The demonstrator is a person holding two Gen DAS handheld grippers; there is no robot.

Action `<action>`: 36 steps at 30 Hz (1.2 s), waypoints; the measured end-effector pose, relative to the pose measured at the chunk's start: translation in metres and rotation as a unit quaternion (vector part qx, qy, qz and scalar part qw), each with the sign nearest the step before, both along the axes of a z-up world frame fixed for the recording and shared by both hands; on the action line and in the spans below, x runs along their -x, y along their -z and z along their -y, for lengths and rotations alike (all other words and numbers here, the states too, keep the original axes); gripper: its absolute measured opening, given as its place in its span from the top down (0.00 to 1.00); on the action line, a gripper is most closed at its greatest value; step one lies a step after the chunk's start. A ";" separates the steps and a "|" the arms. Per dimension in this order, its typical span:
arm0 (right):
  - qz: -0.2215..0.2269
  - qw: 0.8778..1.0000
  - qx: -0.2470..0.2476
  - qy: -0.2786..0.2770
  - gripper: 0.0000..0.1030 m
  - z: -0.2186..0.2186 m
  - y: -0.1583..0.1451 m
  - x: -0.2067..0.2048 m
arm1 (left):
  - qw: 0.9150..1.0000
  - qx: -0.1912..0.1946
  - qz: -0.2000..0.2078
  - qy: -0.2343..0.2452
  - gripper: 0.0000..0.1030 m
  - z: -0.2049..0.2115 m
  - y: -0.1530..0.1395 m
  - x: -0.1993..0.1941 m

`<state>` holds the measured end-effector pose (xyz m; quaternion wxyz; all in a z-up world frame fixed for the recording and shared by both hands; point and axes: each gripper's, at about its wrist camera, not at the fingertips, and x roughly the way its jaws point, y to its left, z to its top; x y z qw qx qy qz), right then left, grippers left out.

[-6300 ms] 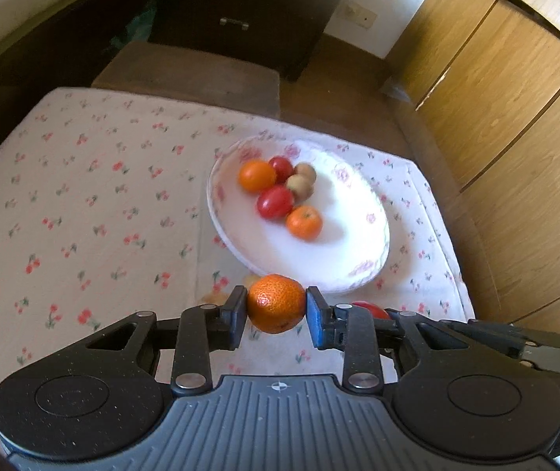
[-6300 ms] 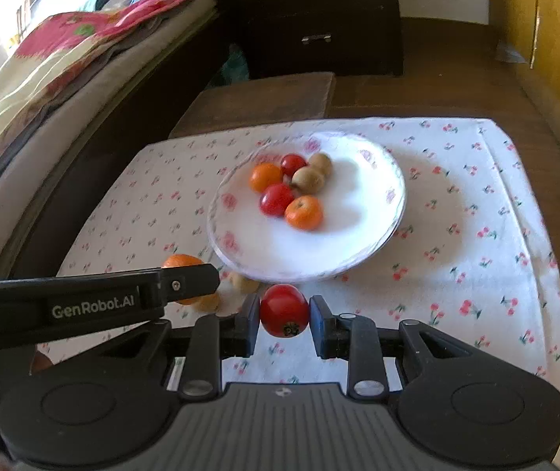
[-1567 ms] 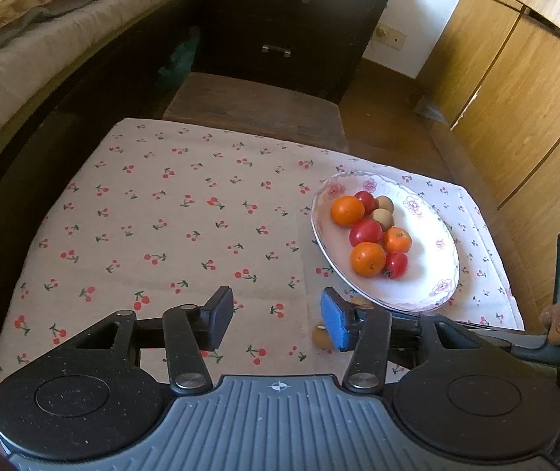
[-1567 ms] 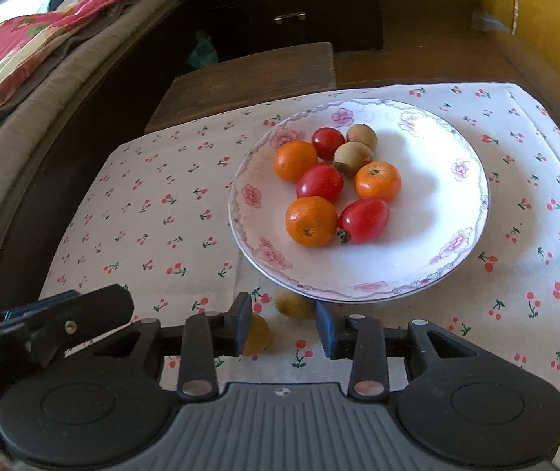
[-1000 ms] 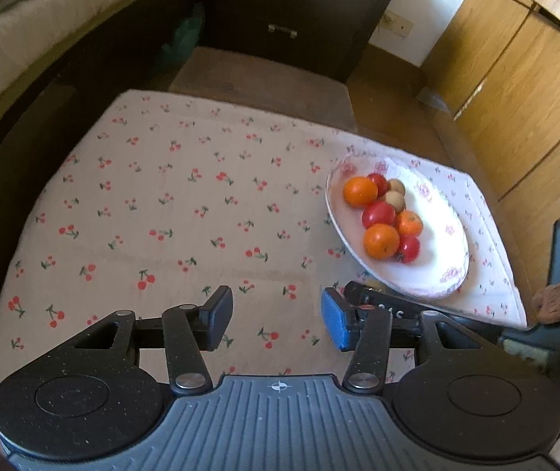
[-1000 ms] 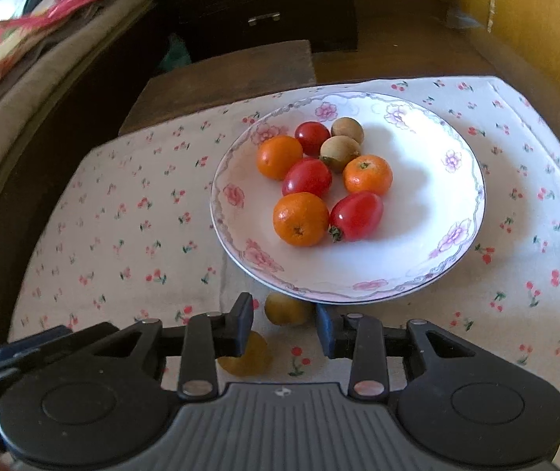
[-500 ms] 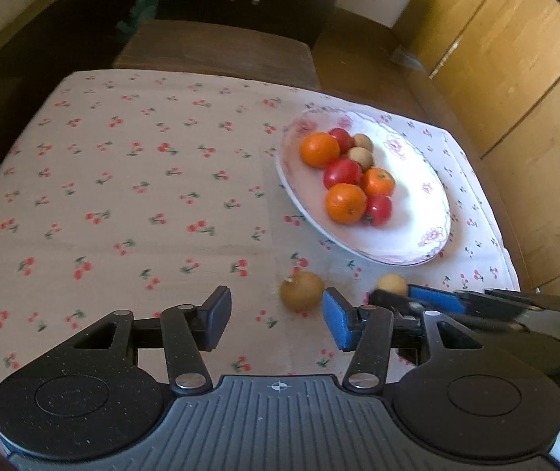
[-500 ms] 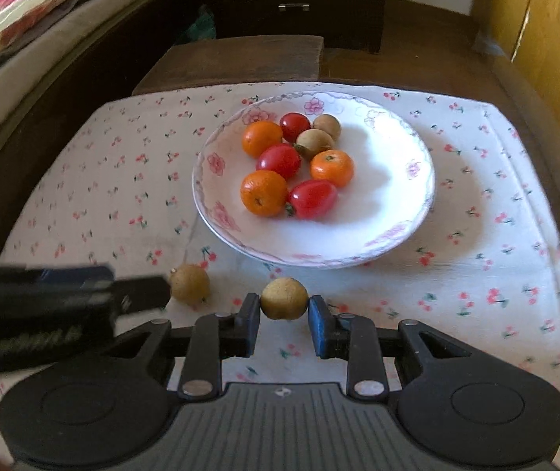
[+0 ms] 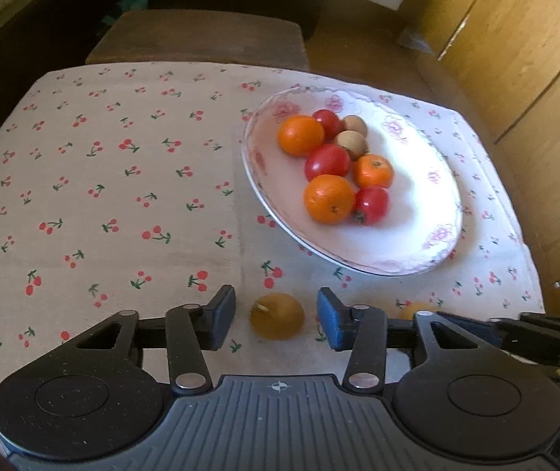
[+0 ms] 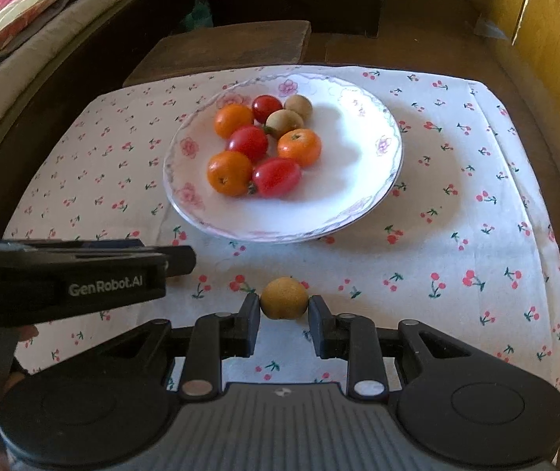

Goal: Organize fruits
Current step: 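Grasp another tan fruit with the left gripper while the right holds its fruit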

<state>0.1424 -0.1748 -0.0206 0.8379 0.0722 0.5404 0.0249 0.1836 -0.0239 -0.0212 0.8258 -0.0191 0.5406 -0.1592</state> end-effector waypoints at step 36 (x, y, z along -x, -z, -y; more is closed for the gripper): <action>0.015 1.000 -0.014 -0.014 0.72 0.010 -0.006 0.003 | 0.999 -0.024 0.026 0.018 0.64 0.012 -0.016 0.023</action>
